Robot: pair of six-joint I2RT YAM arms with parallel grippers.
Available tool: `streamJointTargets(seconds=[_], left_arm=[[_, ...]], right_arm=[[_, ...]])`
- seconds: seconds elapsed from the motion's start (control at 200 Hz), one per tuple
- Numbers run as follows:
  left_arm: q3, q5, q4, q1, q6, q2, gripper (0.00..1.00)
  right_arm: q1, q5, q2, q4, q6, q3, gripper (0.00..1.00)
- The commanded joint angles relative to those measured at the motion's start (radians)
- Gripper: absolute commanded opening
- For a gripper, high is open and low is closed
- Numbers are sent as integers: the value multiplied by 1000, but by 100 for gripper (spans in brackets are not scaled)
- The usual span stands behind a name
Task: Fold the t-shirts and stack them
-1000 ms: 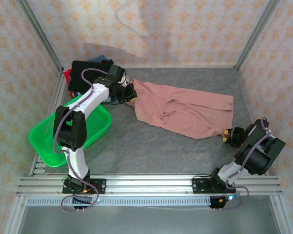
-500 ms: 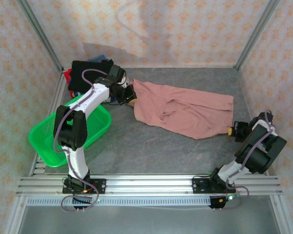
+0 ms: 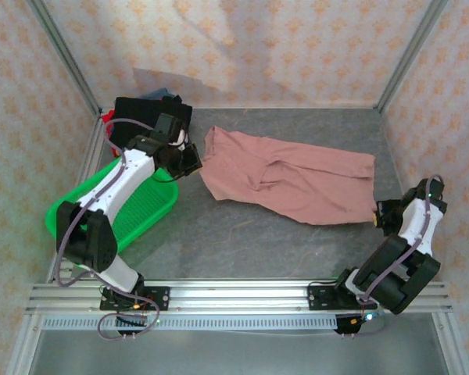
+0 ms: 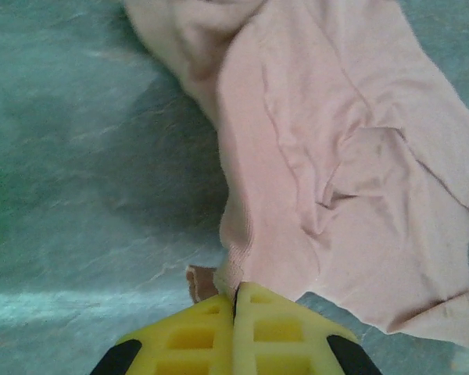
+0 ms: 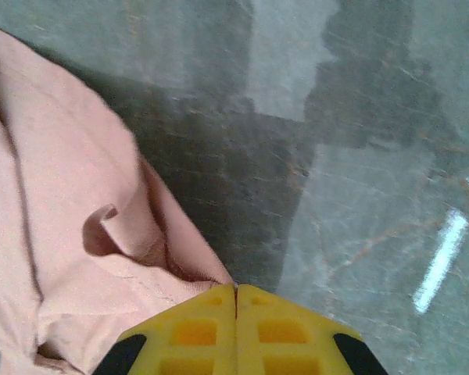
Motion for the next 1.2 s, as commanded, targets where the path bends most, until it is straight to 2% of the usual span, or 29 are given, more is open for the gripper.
streamJointTargets(seconds=[0.0, 0.145, 0.35, 0.465, 0.56, 0.615, 0.766, 0.891, 1.021, 1.196], left_arm=[[-70, -125, -105, 13, -51, -80, 0], [-177, -156, -137, 19, -100, -156, 0], [-249, -132, -104, 19, -111, -156, 0], [-277, -105, -69, 17, -115, -144, 0], [-293, -87, -43, 13, -115, -136, 0], [-301, -77, -31, 11, -115, -134, 0], [-314, -66, -20, 7, -102, -128, 0], [-329, -58, -5, 6, -87, -120, 0], [-348, -55, 16, 6, -57, -112, 0], [-391, -50, 41, 5, -40, -95, 0]], right_arm=[[0, 67, -37, -89, -32, -28, 0], [1, 90, -54, -105, -40, -69, 0], [0, 90, -60, -72, -19, -157, 0], [0, 116, -60, -75, -17, -191, 12], [0, 121, -58, -83, -17, -191, 32], [1, 121, -59, -98, -17, -172, 39], [0, 97, -63, -166, -53, -84, 42], [0, 14, -56, -181, -75, -28, 44], [-1, -57, -13, -179, -106, 33, 46], [2, -132, 87, -175, -126, 66, 44]])
